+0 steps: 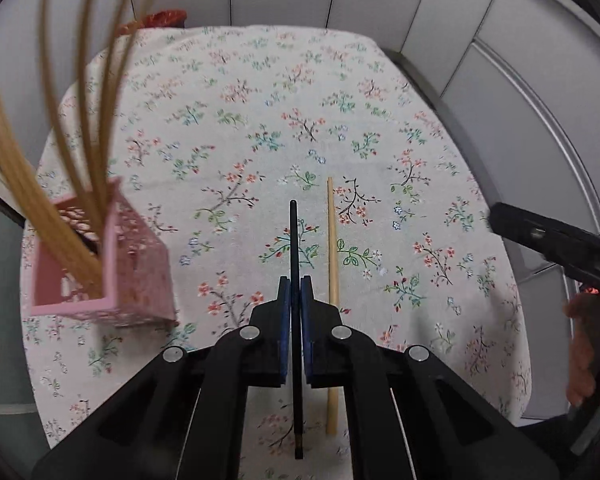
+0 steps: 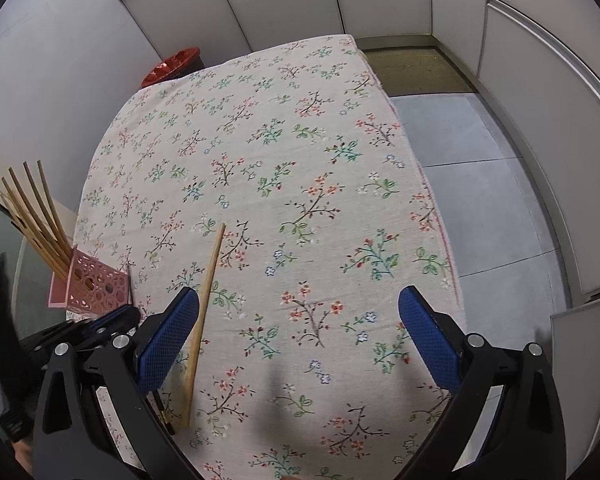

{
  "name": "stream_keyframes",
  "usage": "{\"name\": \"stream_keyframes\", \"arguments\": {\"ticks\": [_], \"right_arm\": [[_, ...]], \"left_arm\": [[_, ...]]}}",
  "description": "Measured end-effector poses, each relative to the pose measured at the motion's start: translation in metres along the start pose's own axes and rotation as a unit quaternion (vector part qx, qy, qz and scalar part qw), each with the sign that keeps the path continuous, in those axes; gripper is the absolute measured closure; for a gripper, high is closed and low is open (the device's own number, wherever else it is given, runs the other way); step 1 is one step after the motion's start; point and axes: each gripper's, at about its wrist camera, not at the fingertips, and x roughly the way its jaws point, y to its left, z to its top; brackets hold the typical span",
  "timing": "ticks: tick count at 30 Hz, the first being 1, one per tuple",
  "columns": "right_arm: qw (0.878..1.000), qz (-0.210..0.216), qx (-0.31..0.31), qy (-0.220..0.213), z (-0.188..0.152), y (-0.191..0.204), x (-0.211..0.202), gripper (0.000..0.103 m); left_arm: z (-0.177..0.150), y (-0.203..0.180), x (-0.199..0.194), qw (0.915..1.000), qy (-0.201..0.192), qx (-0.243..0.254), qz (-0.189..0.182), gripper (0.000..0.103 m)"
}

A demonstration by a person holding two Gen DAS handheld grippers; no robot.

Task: Organize utensils
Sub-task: 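Lift the black chopstick with the left tool while the right tool grasps the last wooden chopstick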

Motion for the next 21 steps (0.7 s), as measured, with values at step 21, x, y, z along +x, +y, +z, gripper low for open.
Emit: {"name": "stream_keyframes", "arguments": {"ticks": [21], "right_arm": [[0.997, -0.034, -0.036, 0.064, 0.006, 0.085, 0.094, 0.041]], "left_arm": [[-0.029, 0.063, -0.09, 0.9955, -0.093, -0.013, -0.014, 0.098]]}}
